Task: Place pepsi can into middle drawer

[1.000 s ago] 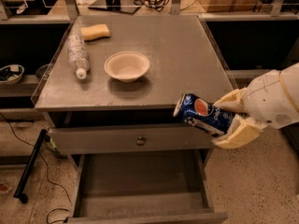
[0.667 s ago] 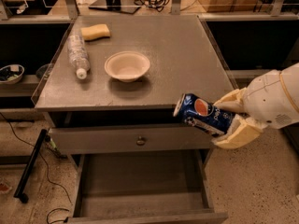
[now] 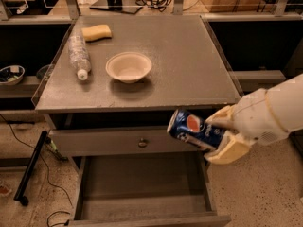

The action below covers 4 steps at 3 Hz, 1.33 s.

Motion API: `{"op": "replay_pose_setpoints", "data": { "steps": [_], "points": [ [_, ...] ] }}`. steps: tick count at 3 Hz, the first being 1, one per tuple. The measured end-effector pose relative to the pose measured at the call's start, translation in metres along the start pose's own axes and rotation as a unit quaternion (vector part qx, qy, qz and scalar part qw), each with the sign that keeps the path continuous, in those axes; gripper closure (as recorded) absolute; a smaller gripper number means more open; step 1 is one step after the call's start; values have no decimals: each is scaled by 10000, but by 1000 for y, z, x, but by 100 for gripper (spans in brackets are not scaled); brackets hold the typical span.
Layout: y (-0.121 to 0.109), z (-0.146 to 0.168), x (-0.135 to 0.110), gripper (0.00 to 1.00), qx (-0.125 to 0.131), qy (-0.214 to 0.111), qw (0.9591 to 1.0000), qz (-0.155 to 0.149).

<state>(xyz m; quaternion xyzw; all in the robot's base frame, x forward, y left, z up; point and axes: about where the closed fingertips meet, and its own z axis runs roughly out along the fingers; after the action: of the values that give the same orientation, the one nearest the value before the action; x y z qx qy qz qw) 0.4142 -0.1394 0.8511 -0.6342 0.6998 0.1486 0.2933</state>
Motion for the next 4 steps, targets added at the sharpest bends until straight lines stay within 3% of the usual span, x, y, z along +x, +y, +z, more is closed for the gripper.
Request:
{"op": "replay_pose_setpoints", "data": {
  "steps": [2,4],
  "points": [
    [16,58,29,100,-115,470,9987,149],
    [16,83,37,100,-130,534,9983,169]
  ]
}}
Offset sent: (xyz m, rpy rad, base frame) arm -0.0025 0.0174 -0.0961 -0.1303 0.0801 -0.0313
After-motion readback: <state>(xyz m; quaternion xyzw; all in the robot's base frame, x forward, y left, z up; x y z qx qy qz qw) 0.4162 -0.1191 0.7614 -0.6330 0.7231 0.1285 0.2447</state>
